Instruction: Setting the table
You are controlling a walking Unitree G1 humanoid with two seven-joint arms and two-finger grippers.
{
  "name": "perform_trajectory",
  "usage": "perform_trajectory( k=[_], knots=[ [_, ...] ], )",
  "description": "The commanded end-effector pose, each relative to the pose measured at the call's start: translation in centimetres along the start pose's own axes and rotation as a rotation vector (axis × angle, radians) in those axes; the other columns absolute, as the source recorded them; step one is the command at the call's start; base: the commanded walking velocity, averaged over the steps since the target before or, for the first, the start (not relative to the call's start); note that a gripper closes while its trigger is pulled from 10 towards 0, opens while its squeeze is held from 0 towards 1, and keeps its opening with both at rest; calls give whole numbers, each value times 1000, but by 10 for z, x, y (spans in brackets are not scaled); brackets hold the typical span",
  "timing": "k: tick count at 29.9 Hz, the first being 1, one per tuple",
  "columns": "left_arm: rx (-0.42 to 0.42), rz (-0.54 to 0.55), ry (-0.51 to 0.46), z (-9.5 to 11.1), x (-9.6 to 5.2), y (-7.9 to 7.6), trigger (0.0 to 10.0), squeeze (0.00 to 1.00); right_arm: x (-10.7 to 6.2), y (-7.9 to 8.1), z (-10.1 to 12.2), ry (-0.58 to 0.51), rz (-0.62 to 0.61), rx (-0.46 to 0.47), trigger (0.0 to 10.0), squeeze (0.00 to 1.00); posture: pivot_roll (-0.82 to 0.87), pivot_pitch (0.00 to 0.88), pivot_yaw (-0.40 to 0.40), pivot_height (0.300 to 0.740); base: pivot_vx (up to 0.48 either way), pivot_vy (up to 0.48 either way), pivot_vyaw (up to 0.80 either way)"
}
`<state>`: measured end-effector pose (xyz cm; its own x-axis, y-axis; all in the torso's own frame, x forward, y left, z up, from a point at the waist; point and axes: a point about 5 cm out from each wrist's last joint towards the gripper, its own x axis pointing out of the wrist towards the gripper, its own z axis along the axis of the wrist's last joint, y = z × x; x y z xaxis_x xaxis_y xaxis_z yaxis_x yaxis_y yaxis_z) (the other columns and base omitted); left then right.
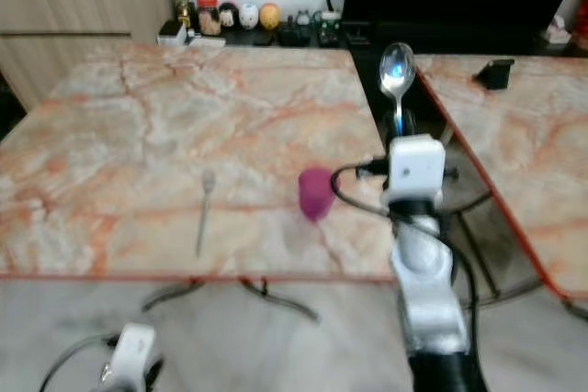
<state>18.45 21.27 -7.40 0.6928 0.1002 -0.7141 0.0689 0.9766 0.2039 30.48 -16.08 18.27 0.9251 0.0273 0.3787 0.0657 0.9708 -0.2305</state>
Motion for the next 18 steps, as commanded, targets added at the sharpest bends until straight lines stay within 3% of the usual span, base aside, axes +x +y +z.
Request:
perform_trajectory(
  k=[1,18],
  knots=[
    [18,-16,0,1,1,-4,10000,0,0,-7,2,-11,-18,-16,10000,0,-32,0,-24,740,0,-326,0],
    [25,-23,2,3,2,-4,10000,0,1,-8,-2,16,-15,-18,10000,0,-34,0,-18,740,0,-318,0]
  ],
)
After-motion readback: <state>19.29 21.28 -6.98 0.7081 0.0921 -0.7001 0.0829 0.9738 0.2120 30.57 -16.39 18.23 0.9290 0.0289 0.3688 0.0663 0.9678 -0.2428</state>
